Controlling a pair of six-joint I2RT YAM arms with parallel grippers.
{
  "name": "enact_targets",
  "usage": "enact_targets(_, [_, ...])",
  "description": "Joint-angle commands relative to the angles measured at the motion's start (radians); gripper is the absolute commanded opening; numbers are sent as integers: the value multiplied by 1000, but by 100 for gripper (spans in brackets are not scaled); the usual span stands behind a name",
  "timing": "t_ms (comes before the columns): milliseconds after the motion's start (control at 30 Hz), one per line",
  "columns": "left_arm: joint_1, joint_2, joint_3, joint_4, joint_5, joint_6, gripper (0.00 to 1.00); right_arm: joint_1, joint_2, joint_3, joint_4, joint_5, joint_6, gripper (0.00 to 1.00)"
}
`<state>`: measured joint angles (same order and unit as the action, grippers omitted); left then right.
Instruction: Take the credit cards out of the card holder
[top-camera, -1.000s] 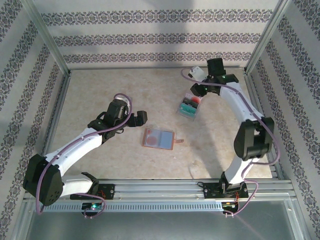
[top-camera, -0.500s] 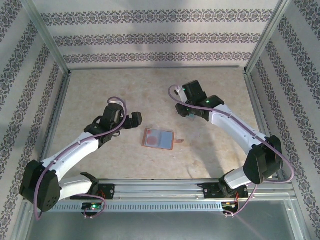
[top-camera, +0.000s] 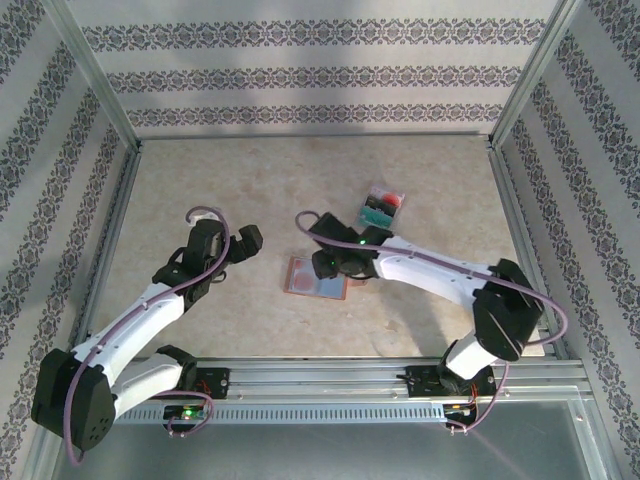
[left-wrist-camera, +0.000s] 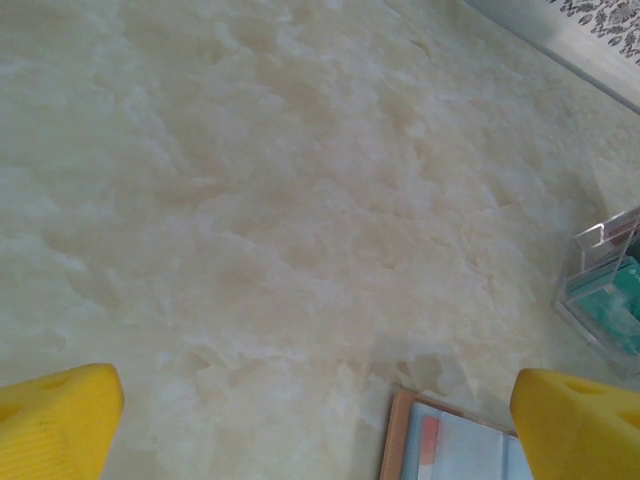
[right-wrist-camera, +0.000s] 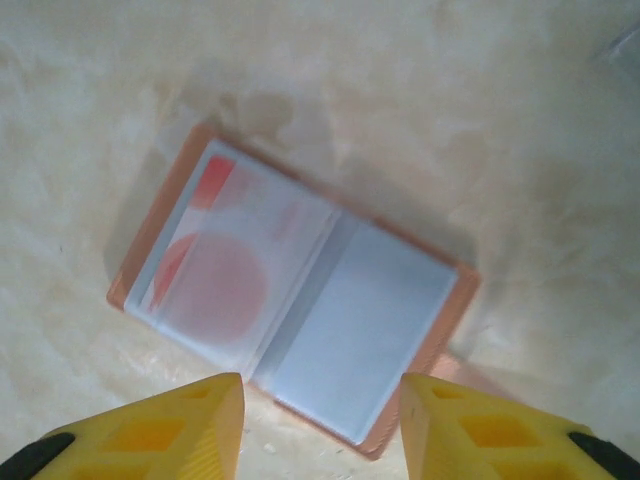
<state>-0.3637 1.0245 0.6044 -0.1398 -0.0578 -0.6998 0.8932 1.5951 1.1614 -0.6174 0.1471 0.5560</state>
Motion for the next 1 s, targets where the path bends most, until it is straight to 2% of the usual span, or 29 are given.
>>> enact_targets(0, [20,-21,-21,47,-10,-40,99,35,72,43,-6,82,116,47])
enact_targets(133, [29,-15,-37,58,-5,-51,99,47,161,94,-2,87,123,57])
enact_targets(200, [35,-14,-46,66,-4,-62,99,52,201,125,-11,101,121,70])
enact_targets(367, [46,-15,-55,79,2,-64,99,56,264,172,-13,119,108,74])
enact_targets(633, [61,-14,-54,76,12,-57,99,58,367,242,-20,92,91,75])
enact_targets(967, [69,-15,-64,83,22,-66,99,61,400,233,-19,68,98,79])
